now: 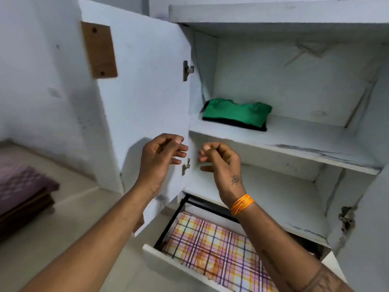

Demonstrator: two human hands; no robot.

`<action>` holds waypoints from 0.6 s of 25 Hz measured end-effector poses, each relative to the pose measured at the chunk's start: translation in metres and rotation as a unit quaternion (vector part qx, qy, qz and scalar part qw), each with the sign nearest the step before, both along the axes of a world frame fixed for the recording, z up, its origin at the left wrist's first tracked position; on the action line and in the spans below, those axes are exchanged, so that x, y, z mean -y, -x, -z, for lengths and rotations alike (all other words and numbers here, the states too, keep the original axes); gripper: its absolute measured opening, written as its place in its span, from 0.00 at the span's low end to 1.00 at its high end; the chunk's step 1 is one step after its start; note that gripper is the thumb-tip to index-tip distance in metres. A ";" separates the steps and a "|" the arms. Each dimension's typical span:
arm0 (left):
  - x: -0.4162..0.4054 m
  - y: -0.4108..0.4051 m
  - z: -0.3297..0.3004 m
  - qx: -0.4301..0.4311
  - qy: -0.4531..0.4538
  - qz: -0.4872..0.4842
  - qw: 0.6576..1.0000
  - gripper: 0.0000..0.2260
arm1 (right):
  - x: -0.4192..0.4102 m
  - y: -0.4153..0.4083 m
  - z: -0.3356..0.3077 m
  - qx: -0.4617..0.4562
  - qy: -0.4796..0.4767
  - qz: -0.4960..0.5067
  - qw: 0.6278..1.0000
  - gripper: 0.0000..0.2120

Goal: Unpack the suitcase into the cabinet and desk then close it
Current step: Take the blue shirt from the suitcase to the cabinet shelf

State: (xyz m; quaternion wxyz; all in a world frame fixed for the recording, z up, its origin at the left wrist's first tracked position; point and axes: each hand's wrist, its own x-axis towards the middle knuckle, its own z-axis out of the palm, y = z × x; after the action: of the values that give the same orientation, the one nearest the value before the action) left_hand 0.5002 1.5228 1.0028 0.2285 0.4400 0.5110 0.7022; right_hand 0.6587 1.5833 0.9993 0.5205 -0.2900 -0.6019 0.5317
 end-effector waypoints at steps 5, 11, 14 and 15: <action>0.123 0.006 0.046 0.030 0.041 -0.119 0.992 0.11 | 0.077 0.027 0.034 0.033 0.022 -0.124 0.991 0.05; 0.338 0.022 0.082 0.039 0.066 -0.357 0.931 0.12 | 0.237 0.101 0.067 0.071 0.007 -0.337 0.939 0.05; 0.446 0.025 0.091 0.052 0.055 -0.445 0.892 0.11 | 0.332 0.143 0.077 0.063 0.010 -0.432 0.900 0.05; 0.485 0.026 0.093 0.055 0.056 -0.475 0.877 0.10 | 0.371 0.156 0.080 0.070 0.011 -0.465 0.882 0.05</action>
State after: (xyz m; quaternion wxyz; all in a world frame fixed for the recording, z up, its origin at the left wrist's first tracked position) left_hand 0.4744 1.0375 0.9102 -0.0803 0.0914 0.6834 0.7198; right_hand 0.5022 1.2124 0.9193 0.1667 -0.0183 -0.6967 0.6975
